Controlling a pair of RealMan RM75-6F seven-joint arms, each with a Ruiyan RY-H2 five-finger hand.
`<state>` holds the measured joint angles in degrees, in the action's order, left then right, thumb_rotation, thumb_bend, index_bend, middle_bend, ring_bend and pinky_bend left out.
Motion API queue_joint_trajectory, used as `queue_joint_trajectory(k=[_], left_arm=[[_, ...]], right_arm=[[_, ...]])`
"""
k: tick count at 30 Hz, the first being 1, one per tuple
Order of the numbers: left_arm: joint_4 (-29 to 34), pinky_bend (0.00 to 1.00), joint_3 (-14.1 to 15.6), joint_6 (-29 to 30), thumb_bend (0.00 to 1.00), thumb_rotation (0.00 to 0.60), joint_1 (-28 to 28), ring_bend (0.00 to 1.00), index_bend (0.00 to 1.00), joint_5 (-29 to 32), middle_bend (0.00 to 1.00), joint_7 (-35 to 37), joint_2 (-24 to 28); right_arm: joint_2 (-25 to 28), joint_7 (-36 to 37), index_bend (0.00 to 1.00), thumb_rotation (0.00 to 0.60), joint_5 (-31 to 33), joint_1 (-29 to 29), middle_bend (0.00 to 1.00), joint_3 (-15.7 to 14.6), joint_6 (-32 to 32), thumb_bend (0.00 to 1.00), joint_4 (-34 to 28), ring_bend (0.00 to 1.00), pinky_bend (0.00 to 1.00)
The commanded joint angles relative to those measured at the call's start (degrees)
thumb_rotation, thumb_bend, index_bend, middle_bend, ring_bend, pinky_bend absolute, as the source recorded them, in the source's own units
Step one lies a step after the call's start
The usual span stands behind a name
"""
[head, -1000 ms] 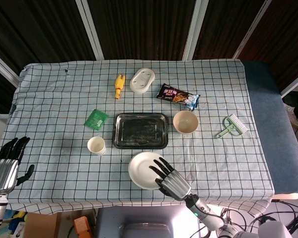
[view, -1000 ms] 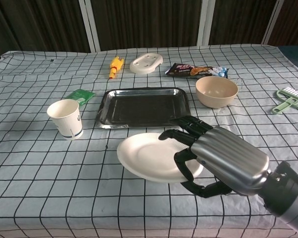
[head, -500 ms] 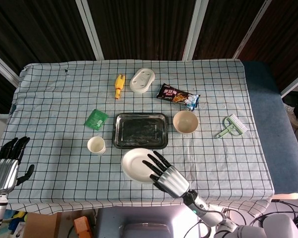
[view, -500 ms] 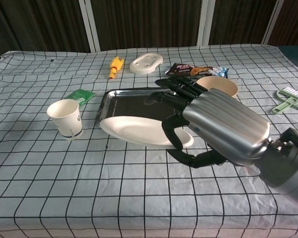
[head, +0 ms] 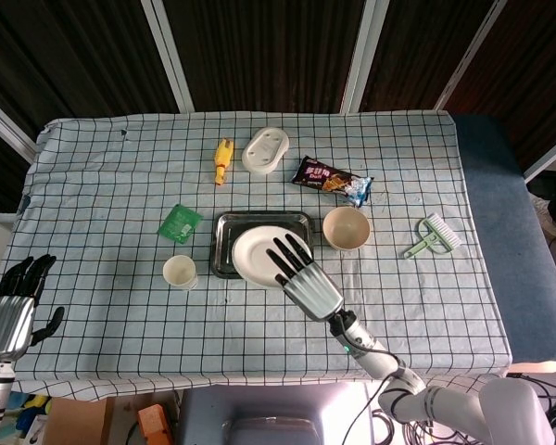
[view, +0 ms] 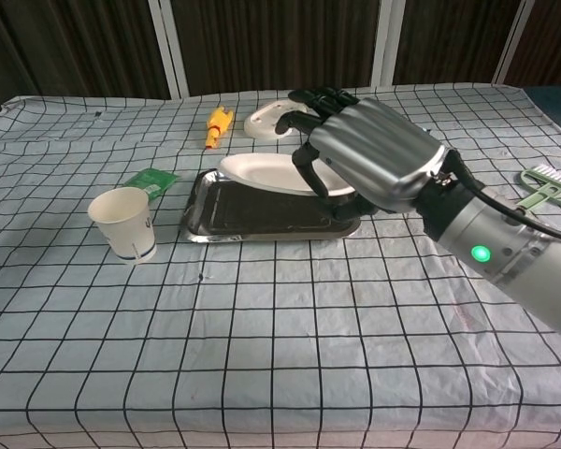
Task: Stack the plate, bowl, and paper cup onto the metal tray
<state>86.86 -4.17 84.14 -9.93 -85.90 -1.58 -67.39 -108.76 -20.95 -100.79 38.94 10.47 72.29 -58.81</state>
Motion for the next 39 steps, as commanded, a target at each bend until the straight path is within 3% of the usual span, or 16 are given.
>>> queue_joint_trajectory(k=[1, 12, 18, 21, 25, 32, 39], left_arm=[[0.0, 0.13, -0.1, -0.2, 0.36, 0.600, -0.1, 0.05, 0.00, 0.2, 0.08, 0.1, 0.1], [-0.2, 0.13, -0.2, -0.5, 0.36, 0.600, -0.2, 0.05, 0.00, 0.2, 0.08, 0.6, 0.3], [-0.2, 0.13, -0.1, -0.6, 0.36, 0.600, -0.3, 0.05, 0.00, 0.2, 0.08, 0.9, 0.4], [-0.3, 0.13, 0.0, -0.9, 0.36, 0.600, -0.4, 0.05, 0.00, 0.2, 0.08, 0.9, 0.4], [-0.2, 0.13, 0.1, -1.1, 0.36, 0.600, -0.5, 0.05, 0.00, 0.0, 0.08, 0.7, 0.3], [-0.3, 0.13, 0.1, -1.7, 0.36, 0.600, -0.8, 0.05, 0.00, 0.3, 0.08, 0.8, 0.3], [0.1, 0.13, 0.1, -1.9, 0.36, 0.600, -0.8, 0.05, 0.00, 0.6, 0.08, -0.1, 0.4]], right_arm=[[-3.5, -1.0, 0.73, 0.600, 4.1, 3.9, 0.18, 3.3, -4.6, 0.54, 6.2, 0.00, 0.10], [-13.9, 3.4, 0.73, 0.600, 9.3, 10.9, 0.19, 4.8, -9.4, 0.54, 23.3, 0.00, 0.10], [-16.5, 6.0, 0.69, 0.600, 10.4, 12.4, 0.19, 4.5, -9.6, 0.54, 27.3, 0.00, 0.11], [-17.5, 7.3, 0.61, 0.600, 11.2, 13.0, 0.19, 4.4, -10.0, 0.48, 28.4, 0.00, 0.11], [-18.2, 7.9, 0.51, 0.600, 12.1, 13.5, 0.19, 4.1, -10.5, 0.32, 29.0, 0.00, 0.11], [-17.8, 5.7, 0.35, 0.600, 14.5, 13.2, 0.17, 4.6, -10.7, 0.17, 27.0, 0.00, 0.11], [-16.1, 3.5, 0.31, 0.600, 16.0, 13.5, 0.15, 4.7, -11.8, 0.08, 23.5, 0.00, 0.11]])
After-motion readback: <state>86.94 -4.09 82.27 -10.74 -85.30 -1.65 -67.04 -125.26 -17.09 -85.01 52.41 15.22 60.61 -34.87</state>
